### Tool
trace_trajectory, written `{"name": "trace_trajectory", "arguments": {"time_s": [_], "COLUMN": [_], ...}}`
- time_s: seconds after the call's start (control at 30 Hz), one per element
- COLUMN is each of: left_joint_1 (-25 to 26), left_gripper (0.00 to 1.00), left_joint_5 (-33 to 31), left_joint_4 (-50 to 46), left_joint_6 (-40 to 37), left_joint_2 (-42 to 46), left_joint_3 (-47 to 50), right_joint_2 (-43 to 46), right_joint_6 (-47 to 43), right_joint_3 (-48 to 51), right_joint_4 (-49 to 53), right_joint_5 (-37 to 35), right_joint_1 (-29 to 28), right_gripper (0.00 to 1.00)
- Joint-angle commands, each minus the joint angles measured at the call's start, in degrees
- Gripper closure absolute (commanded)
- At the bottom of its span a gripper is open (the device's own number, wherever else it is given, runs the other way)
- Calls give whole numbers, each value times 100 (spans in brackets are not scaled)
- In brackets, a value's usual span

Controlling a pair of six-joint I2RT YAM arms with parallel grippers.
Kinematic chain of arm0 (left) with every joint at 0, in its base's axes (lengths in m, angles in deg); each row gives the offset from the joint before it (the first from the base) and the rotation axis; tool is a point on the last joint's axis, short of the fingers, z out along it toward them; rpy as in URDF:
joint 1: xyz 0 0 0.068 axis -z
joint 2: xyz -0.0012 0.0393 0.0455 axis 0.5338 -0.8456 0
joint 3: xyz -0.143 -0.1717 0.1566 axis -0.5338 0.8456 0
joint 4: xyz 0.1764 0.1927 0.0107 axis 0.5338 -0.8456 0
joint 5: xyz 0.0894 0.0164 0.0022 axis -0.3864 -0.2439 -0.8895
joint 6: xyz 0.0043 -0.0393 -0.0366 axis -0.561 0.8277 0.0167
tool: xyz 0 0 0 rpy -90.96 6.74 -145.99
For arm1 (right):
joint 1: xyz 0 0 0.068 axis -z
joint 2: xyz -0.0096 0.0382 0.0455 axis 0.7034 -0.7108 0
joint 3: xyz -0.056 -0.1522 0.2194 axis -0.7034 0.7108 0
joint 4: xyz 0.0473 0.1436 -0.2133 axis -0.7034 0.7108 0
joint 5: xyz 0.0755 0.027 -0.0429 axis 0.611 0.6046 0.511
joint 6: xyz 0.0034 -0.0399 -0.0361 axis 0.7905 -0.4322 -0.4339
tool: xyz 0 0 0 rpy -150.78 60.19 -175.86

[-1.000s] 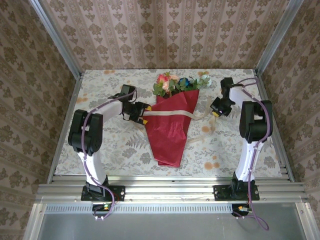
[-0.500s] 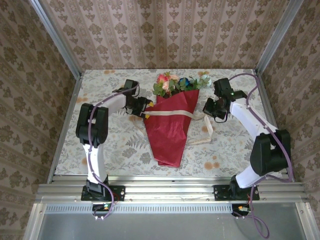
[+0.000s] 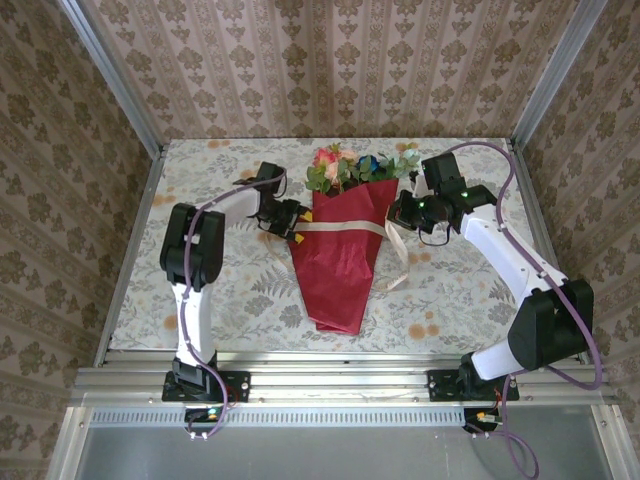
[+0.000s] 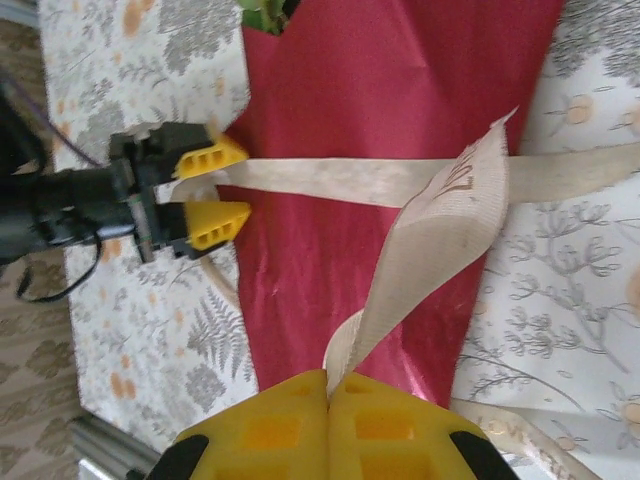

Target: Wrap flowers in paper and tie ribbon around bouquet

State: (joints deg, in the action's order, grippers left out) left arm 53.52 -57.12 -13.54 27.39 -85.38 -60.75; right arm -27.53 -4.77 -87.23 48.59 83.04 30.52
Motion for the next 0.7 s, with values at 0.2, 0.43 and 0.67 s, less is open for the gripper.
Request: {"name": "trace_trajectory", "arguments": {"time_s": [0.2,0.43,0.67], "left_joint_1": [-9,-10,237], "left_gripper": [58,92,100], "left_joint_5": [41,114,118], "left_joint_4": [-254,-202,355], "left_joint_6": [-144,-205,-158], "left_joint_2": [-338,-195,602], "left_joint_3": [-432,-352,286], "right_joint_2": [-38,-211,-832], "right_joint_6": [-113,36,-10], "right_joint_3": [-234,-342,-864], "right_joint_4": [-230,-877,-925], "right_joint_5": [624,1268,1596], "right_joint_1": [-140,-157,-187], "right_gripper": [100,100,100]}}
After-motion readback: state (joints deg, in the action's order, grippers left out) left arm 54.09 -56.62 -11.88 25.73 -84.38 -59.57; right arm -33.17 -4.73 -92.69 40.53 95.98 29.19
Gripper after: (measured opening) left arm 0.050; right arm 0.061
